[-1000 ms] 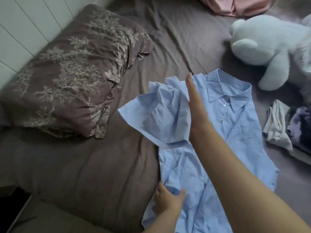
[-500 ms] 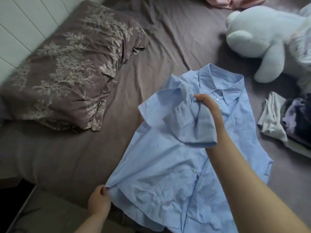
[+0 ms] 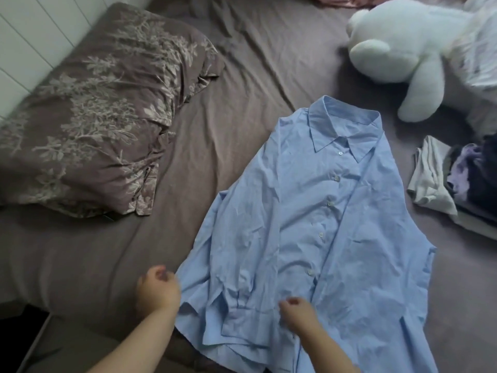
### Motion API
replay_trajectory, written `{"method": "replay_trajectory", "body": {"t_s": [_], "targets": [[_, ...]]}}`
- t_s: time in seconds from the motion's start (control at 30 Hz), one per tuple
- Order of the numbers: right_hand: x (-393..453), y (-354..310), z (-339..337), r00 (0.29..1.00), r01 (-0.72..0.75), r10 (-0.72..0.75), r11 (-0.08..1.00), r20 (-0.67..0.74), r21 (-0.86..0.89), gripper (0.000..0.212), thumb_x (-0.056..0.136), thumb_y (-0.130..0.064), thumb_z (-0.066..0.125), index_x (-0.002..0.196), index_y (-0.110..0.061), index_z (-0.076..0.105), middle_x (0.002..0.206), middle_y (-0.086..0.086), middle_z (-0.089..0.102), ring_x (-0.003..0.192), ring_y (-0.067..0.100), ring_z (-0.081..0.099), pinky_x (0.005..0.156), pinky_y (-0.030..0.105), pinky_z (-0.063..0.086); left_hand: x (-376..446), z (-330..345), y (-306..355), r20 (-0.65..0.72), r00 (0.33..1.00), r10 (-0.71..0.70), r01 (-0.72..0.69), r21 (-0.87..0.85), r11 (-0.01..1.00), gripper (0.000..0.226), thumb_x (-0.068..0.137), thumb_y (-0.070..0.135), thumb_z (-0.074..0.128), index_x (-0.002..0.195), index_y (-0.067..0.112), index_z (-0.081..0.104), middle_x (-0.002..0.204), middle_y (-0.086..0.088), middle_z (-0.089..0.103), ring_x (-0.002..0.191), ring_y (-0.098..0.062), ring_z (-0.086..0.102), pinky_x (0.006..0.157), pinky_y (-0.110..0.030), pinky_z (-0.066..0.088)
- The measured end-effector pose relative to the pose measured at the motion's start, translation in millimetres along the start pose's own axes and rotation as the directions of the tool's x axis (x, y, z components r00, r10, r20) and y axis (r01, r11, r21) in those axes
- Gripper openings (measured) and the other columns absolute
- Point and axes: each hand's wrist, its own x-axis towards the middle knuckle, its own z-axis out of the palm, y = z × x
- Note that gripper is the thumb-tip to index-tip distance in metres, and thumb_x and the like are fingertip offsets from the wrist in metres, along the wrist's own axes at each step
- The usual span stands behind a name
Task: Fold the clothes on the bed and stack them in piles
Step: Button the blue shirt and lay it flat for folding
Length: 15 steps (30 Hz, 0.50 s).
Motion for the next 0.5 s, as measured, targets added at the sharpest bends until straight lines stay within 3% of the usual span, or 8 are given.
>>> {"method": "replay_trajectory", "body": {"t_s": [0.07,0.1,0.17,0.27,0.33,0.43,0.47,0.5], "targets": [[11,-29,-8,0.978,0.164,-0.165,0.986,-0.124,-0.018,0.007,0.091,-0.02,0.06,0.085,-0.016,0.059,0.083,0.002,0.06,0.084,0.019,0.059,0.073,0.024,0.041,-11,8,37,0.118,0.972,0.204,-0.186,-0.152,0.971,0.01,0.092,0.013,0.053,0.09,0.012,0.064,0.098,-0.014,0.062,0.087,-0.032,0.058,0.08,-0.039,0.048],[16,-50,-13,0.955,0.249,-0.249,0.968,-0.163,-0.025,0.007,0.092,-0.021,0.059,0.089,-0.015,0.061,0.086,0.002,0.061,0.089,0.019,0.059,0.075,0.023,0.038,-15,14,57,0.196,0.952,0.234,-0.192,-0.212,0.958,0.013,0.093,0.014,0.053,0.084,0.011,0.062,0.089,-0.01,0.062,0.083,-0.029,0.057,0.076,-0.035,0.046],[27,-93,-23,0.909,0.367,-0.361,0.93,-0.21,-0.009,0.017,0.093,-0.026,0.059,0.101,-0.011,0.064,0.092,0.001,0.061,0.092,0.016,0.056,0.077,0.021,0.035,-20,27,91,0.32,0.921,0.223,-0.122,-0.305,0.944,0.022,0.096,0.018,0.05,0.079,0.007,0.059,0.078,-0.007,0.057,0.077,-0.024,0.052,0.07,-0.03,0.04],[54,-150,-39,0.865,0.437,-0.43,0.899,-0.26,-0.031,0.036,0.093,-0.037,0.057,0.112,-0.008,0.061,0.098,0.0,0.057,0.092,0.013,0.051,0.078,0.021,0.034,-19,41,137,0.316,0.93,0.186,-0.094,-0.284,0.954,0.039,0.099,0.033,0.042,0.067,0.011,0.045,0.067,-0.002,0.047,0.079,-0.027,0.051,0.069,-0.029,0.035],[77,-186,-46,0.843,0.469,-0.47,0.88,-0.26,-0.068,0.043,0.092,-0.045,0.057,0.109,-0.006,0.06,0.098,0.001,0.055,0.092,0.014,0.05,0.078,0.023,0.034,-20,47,162,0.286,0.947,0.145,-0.078,-0.231,0.97,0.043,0.102,0.039,0.035,0.076,0.007,0.05,0.079,-0.004,0.056,0.095,-0.032,0.056,0.075,-0.031,0.037],[108,-236,-47,0.829,0.508,-0.518,0.855,-0.209,-0.104,0.045,0.089,-0.053,0.056,0.103,-0.01,0.059,0.098,0.005,0.055,0.089,0.017,0.053,0.076,0.025,0.039,-20,64,186,0.362,0.932,0.006,0.085,-0.234,0.968,0.063,0.102,0.048,0.026,0.122,-0.004,0.056,0.124,-0.02,0.058,0.121,-0.036,0.05,0.097,-0.037,0.038],[118,-252,-45,0.825,0.521,-0.528,0.849,-0.203,-0.089,0.045,0.089,-0.053,0.057,0.095,-0.009,0.059,0.091,0.005,0.055,0.082,0.017,0.054,0.071,0.026,0.04,-18,73,188,0.48,0.876,-0.038,0.217,-0.322,0.922,0.068,0.1,0.055,0.025,0.126,0.0,0.054,0.127,-0.019,0.058,0.119,-0.035,0.052,0.099,-0.038,0.039],[125,-266,-45,0.822,0.527,-0.531,0.846,-0.204,-0.076,0.044,0.088,-0.053,0.057,0.081,-0.01,0.053,0.081,0.004,0.05,0.071,0.015,0.049,0.064,0.025,0.039,-16,80,190,0.628,0.775,-0.076,0.38,-0.366,0.85,0.071,0.096,0.063,0.026,0.124,0.006,0.057,0.122,-0.017,0.061,0.111,-0.034,0.056,0.096,-0.04,0.043]]}}
